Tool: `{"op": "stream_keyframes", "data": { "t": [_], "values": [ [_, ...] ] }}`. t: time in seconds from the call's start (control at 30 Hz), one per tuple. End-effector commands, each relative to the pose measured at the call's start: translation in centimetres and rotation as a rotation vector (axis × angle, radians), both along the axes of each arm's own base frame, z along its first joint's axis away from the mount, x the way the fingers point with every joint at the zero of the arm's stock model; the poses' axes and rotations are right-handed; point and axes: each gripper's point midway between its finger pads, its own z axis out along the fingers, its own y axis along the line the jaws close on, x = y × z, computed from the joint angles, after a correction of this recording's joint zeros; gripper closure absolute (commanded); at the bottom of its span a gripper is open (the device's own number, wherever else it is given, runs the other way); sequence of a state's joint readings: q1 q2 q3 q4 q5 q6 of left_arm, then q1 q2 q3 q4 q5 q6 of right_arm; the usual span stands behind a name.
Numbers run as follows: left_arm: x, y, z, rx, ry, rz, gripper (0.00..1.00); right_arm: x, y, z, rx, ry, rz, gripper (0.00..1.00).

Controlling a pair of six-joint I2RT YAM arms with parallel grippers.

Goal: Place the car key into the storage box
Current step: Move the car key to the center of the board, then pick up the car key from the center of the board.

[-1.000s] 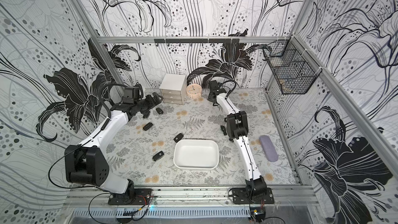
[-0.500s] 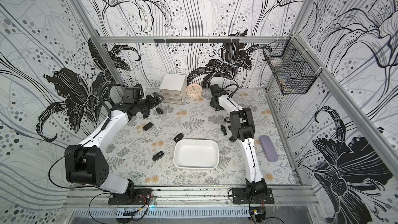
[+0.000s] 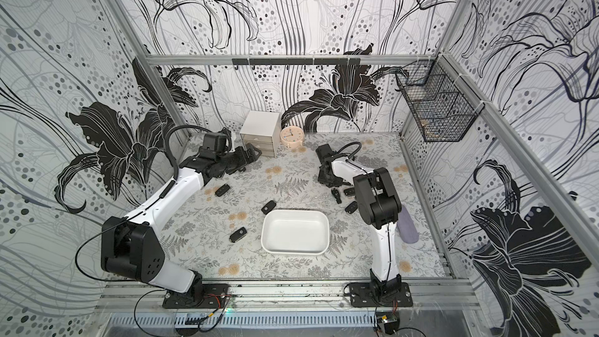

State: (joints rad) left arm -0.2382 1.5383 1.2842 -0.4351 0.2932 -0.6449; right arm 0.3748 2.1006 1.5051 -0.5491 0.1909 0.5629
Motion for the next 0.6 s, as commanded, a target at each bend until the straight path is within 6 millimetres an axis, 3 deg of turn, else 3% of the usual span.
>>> {"op": "stream_keyframes", "data": {
  "t": [0.0,0.13,0.43,0.57],
  "values": [
    [0.5,-0.6,0.1,0.047,0.005,0.025,0.0,-0.2,0.1,0.1,-0.008,0.021,0.007,0.5],
    [0.2,-0.4,-0.3,0.055,0.019,0.107,0.0,0.6,0.0,-0.2,-0.04,0.037,0.016,0.5],
    [-1.9,-2.1,0.6,0.011,-0.02,-0.003,0.0,0.7,0.3,-1.2,-0.039,0.063,0.041,0.54],
    [-3.4,-2.9,0.5,0.036,0.0,-0.031,0.0,0.6,0.1,-1.2,-0.043,0.057,0.056,0.62]
  ]
}}
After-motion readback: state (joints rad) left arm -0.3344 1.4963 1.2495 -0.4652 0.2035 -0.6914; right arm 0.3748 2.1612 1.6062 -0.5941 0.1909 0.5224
